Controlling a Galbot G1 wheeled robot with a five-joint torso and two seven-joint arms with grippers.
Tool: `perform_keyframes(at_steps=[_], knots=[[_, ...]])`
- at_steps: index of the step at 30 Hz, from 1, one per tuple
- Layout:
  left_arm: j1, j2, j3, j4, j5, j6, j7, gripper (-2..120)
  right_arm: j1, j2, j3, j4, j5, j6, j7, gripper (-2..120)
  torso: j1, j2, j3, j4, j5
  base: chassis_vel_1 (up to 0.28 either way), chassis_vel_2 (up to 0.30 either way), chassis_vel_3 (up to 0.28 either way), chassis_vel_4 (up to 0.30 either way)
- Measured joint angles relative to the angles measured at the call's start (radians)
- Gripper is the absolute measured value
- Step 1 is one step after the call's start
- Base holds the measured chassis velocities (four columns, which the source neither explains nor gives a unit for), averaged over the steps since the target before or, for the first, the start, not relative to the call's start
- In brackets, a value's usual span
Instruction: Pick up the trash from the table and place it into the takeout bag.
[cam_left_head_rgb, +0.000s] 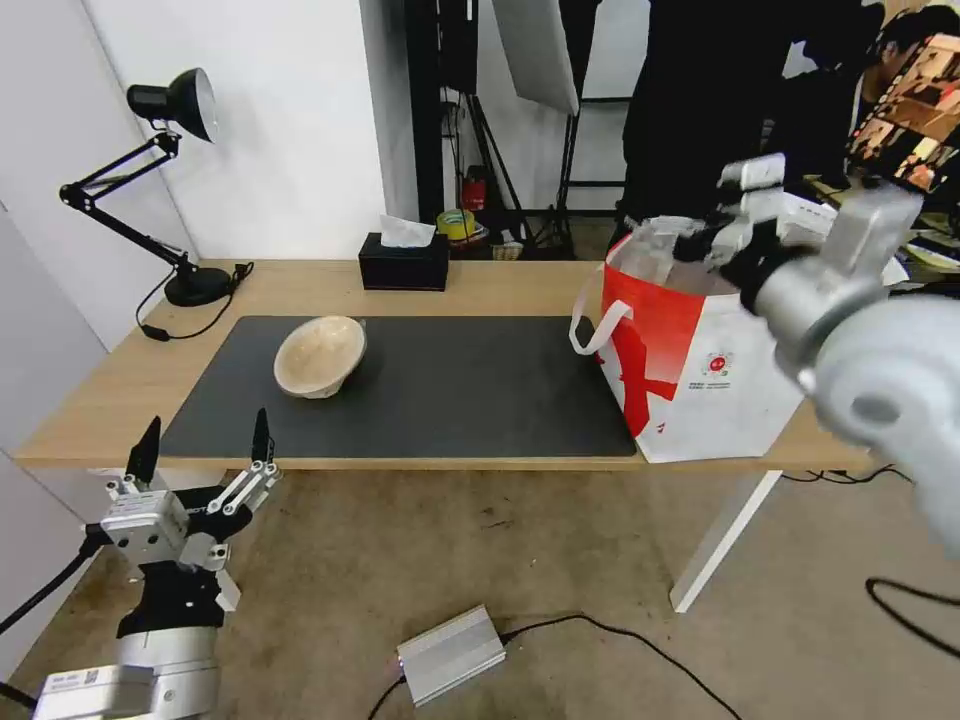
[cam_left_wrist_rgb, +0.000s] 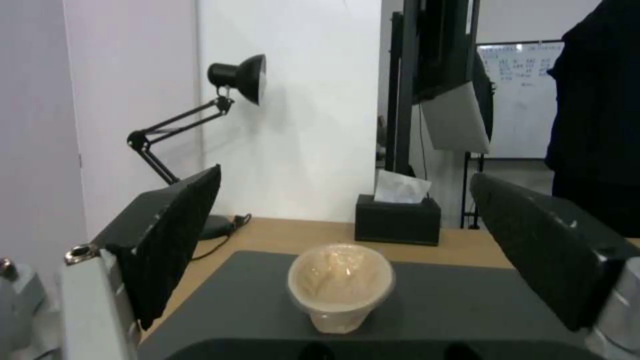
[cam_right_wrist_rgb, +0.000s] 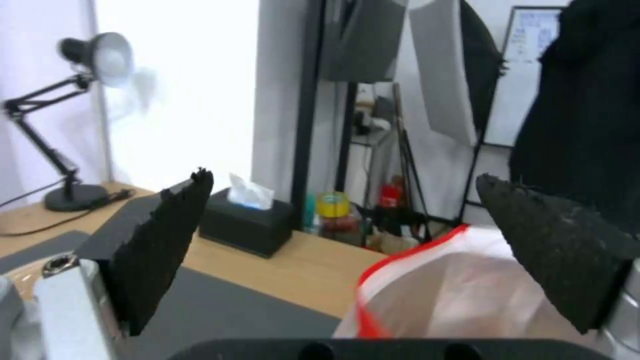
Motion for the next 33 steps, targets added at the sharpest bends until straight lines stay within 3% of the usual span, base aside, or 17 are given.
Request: perform_keyframes(at_steps=[6,10,16,20,25,33], knots=[[0.007,0.002,0.009,-0.001,0.012,0.001,-0.001,100,-0.212,0.077,0.056,0.051,-0.174,0.077,-0.046,100,0.000,0.000,0.000,-0.0002,0.0000,0.000,0.000,0.000,0.000],[0.009,0.002,0.011,-0.002,0.014,0.001,-0.001,100,-0.272,0.122,0.058,0.065,-0.235,0.091,-0.041,100,0.000,0.000,0.000,-0.0001,0.0000,0.000,0.000,0.000,0.000],[0.009,-0.001,0.020,-0.002,0.016,0.005,-0.002,100,-0.410,0.235,0.056,0.093,-0.357,0.093,-0.046,100,0.000,0.000,0.000,0.0001,-0.0001,0.000,0.000,0.000,0.000],[0.010,-0.001,0.016,-0.002,0.016,0.005,-0.004,100,-0.523,0.331,0.077,0.094,-0.526,0.112,-0.095,100,0.000,0.000,0.000,-0.0001,-0.0001,0.000,0.000,0.000,0.000],[0.020,0.003,0.018,-0.002,0.019,0.003,-0.004,100,-0.608,0.433,0.089,0.095,-0.666,0.140,-0.135,100,0.000,0.000,0.000,0.0000,0.0000,0.000,0.000,0.000,0.000],[0.033,-0.001,0.028,-0.002,0.031,-0.017,-0.001,100,-0.711,0.530,0.116,0.103,-0.805,0.184,-0.169,100,0.000,0.000,0.000,0.0000,0.0000,0.000,0.000,0.000,0.000]])
